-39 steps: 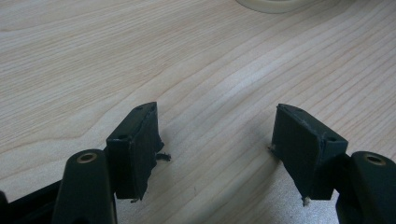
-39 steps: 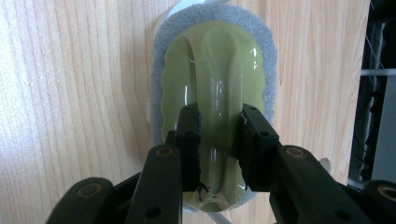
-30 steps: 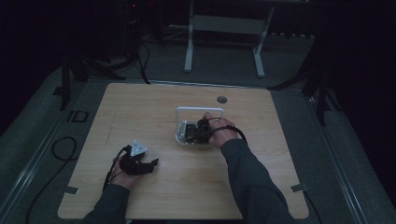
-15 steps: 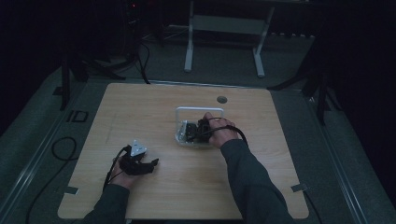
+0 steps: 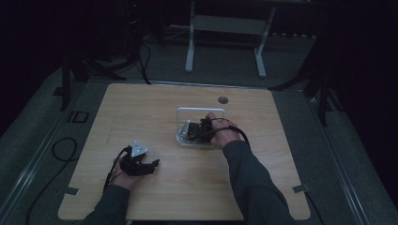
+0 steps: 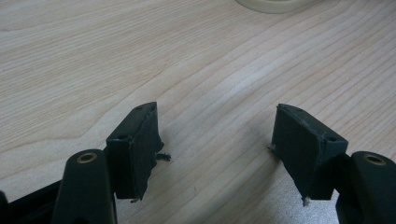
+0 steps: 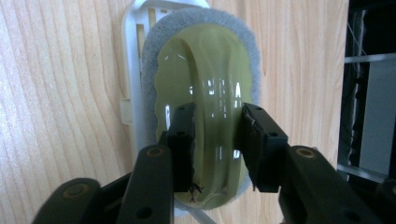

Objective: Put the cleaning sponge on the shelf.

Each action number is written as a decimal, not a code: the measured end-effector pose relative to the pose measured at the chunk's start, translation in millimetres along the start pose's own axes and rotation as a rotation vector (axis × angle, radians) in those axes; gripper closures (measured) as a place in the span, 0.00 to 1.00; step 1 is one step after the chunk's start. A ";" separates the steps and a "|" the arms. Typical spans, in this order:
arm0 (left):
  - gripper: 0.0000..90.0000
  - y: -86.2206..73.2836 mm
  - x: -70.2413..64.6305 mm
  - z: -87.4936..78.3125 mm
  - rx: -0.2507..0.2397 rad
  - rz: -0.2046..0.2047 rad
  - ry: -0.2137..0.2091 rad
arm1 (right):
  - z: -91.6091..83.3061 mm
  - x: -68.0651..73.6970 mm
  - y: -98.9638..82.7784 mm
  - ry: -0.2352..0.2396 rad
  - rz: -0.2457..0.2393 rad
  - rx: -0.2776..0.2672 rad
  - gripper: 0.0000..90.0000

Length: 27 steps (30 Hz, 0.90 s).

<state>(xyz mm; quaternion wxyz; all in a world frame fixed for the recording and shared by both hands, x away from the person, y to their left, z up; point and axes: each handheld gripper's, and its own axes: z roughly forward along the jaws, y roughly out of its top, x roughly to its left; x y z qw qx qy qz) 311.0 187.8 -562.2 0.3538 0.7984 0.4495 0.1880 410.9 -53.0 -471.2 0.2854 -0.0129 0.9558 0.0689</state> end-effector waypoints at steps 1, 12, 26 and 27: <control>0.36 0.0 -0.1 0.1 0.000 0.001 0.001 | -0.6 -0.5 -0.5 0.003 0.006 -0.005 0.69; 0.36 0.0 -0.1 0.1 -0.001 0.000 0.000 | -15.9 0.3 -3.1 -0.037 0.046 -0.073 0.57; 0.36 0.0 -0.4 0.2 -0.001 0.001 0.002 | -35.6 25.3 -17.2 -0.016 0.130 -0.180 0.53; 0.36 0.0 -0.3 0.2 -0.001 0.001 0.002 | -36.2 28.6 -18.7 -0.007 0.138 -0.181 0.53</control>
